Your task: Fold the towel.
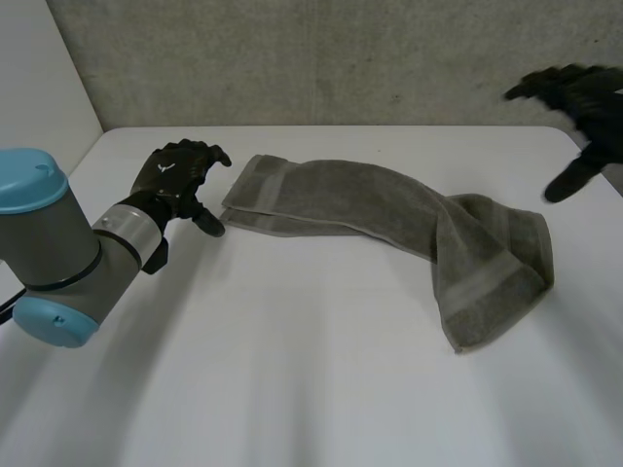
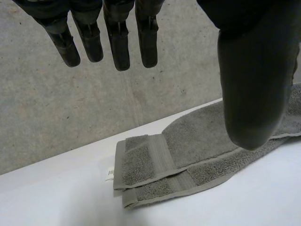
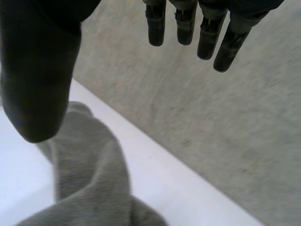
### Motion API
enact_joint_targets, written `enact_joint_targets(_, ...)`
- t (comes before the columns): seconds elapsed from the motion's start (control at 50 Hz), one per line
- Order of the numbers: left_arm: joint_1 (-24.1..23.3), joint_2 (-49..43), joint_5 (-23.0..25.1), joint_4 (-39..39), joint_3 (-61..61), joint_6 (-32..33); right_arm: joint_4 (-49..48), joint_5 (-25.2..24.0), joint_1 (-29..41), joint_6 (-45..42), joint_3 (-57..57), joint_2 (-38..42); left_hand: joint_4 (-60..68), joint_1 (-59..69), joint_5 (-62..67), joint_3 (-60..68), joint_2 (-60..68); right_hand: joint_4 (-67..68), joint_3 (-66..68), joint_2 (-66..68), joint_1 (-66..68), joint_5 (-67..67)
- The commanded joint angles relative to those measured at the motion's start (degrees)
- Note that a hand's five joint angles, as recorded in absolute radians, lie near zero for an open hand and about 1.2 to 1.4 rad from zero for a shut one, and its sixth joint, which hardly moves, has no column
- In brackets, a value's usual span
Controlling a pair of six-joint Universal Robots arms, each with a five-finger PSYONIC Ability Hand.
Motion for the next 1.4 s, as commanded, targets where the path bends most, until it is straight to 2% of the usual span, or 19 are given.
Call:
enact_joint_targets(0.02, -0.2, -0.9, -0.4, -0.3, 0.8, -0.1, 2.0, 6.8, 11.5, -0.9, -6.2, 11.6, -2.9, -5.5, -0.8, -2.5, -3.0, -3.4, -0.4, -4.4, -4.0, -3.4)
enact_joint_targets(0.2, -0.5, 0.0, -0.8, -1.4, -0.4, -0.5, -3.8, 16.9, 22.5, 8.2, -23.9, 29.6, -2.9, -5.5, -0.8, -2.5, -3.0, -3.4, -0.4, -4.4, -4.0, -3.4)
enact_joint_targets(0.28, -0.7, 1.2, -1.1, -2.6, -1.5, -0.5, -7.7, 17.7, 22.9, 12.8, -29.6, 35.3, -2.9, -5.5, -0.8, -2.5, -3.0, -3.4, -0.4, -4.4, -4.0, -3.4)
enact_joint_targets(0.32, -0.8, 2.6, -1.2, -3.0, -2.2, -0.7, -10.9, 18.9, 23.9, 16.2, -35.3, 41.4, -2.9, -5.5, -0.8, -2.5, -3.0, -3.4, -0.4, -4.4, -4.0, -3.4)
enact_joint_targets(0.48, -1.1, 6.4, -0.9, -3.0, -6.4, -0.3, -11.5, 25.3, 24.1, 16.9, -46.6, 54.4, -2.9, -5.7, -0.9, -2.5, -3.2, -3.4, -0.4, -4.4, -4.0, -3.4)
enact_joint_targets(0.6, -1.2, 6.6, -0.8, -3.0, -8.0, -0.2, -11.2, 26.0, 23.6, 16.8, -49.8, 59.0, -2.9, -5.7, -0.9, -2.5, -3.2, -3.4, -0.4, -4.4, -4.0, -3.4)
enact_joint_targets(0.7, -1.3, 6.5, -0.8, -2.8, -8.7, -0.2, -10.3, 26.2, 23.4, 16.8, -50.6, 61.0, -2.9, -5.7, -0.9, -2.5, -3.2, -3.4, -0.4, 7.6, 8.0, 8.6)
enact_joint_targets(0.74, -1.4, 6.3, -0.8, -2.5, -8.7, -0.3, -9.4, 26.1, 23.4, 16.7, -51.4, 61.5, -2.9, -5.8, -1.1, -2.5, -3.3, -3.4, -0.4, 33.1, 33.4, 34.0)
enact_joint_targets(0.76, -1.4, 6.3, -0.8, -2.5, -8.7, -0.3, -9.4, 26.1, 23.4, 16.7, -51.4, 61.5, -2.9, -5.8, -1.1, -2.5, -3.3, -3.4, -0.4, 33.2, 33.6, 34.2)
enact_joint_targets(0.78, -1.5, 6.1, -0.8, -2.4, -8.7, -0.3, -9.1, 25.7, 23.4, 16.7, -51.5, 61.5, -2.9, -5.8, -1.1, -2.5, -3.3, -3.4, -0.4, 50.4, 50.7, 51.3)
enact_joint_targets(0.8, -1.6, 5.9, -0.8, -2.4, -8.7, -0.3, -9.0, 25.3, 23.4, 16.7, -51.5, 61.2, -2.9, -5.8, -1.1, -2.5, -3.3, -3.4, -0.4, 65.5, 65.8, 66.4)
enact_joint_targets(0.94, -1.6, 5.6, -0.9, -2.4, -8.4, -0.3, -8.4, 20.6, 24.0, 16.8, -48.5, 54.9, -2.9, -6.0, -1.3, -2.5, -3.5, -3.4, -0.4, 65.6, 66.0, 66.6)
enact_joint_targets(0.98, -1.4, 5.7, -0.9, -2.4, -8.4, -0.3, -9.0, 15.6, 24.3, 16.8, -41.7, 47.7, -2.9, -6.2, -1.4, -2.5, -3.7, -3.4, -0.4, 65.6, 66.0, 66.6)
enact_joint_targets(1.0, -1.4, 5.7, -0.9, -2.4, -8.4, -0.3, -9.0, 15.5, 24.3, 16.8, -41.7, 47.7, -2.9, -6.2, -1.5, -2.5, -3.7, -3.4, -0.4, 65.6, 66.0, 66.6)
enact_joint_targets(1.04, -1.3, 5.9, -0.9, -2.3, -8.5, -0.3, -8.7, 10.7, 24.3, 16.6, -35.3, 40.9, -2.9, -6.2, -1.5, -2.5, -3.7, -3.4, -0.4, 65.6, 66.0, 66.6)
enact_joint_targets(1.1, -0.9, 6.0, -0.9, -2.3, -8.7, -0.3, -8.3, 7.0, 24.1, 16.3, -27.7, 34.7, -2.9, -6.2, -1.5, -2.5, -3.7, -3.4, -0.4, 65.6, 66.0, 66.6)
enact_joint_targets(1.22, -0.7, 6.1, -0.9, -2.4, -8.9, -0.3, -8.9, 5.0, 22.0, 10.6, -11.7, 21.5, -2.9, -7.5, -2.8, -2.5, -5.0, -3.4, -0.4, 65.6, 66.0, 66.6)
enact_joint_targets(1.3, -0.7, 6.1, -1.1, -2.4, -9.4, -0.2, -8.3, 4.2, 19.3, 8.2, -6.7, 17.3, -2.9, -7.7, -3.0, -2.5, -5.2, -3.4, -0.4, 65.6, 66.0, 66.6)
enact_joint_targets(1.4, -0.7, 6.4, -1.1, -2.5, -10.2, 0.1, -7.4, -2.1, 15.7, 7.8, -2.8, 12.3, -2.9, -7.8, -3.1, -2.5, -5.4, -3.4, -0.4, 65.6, 66.0, 66.6)
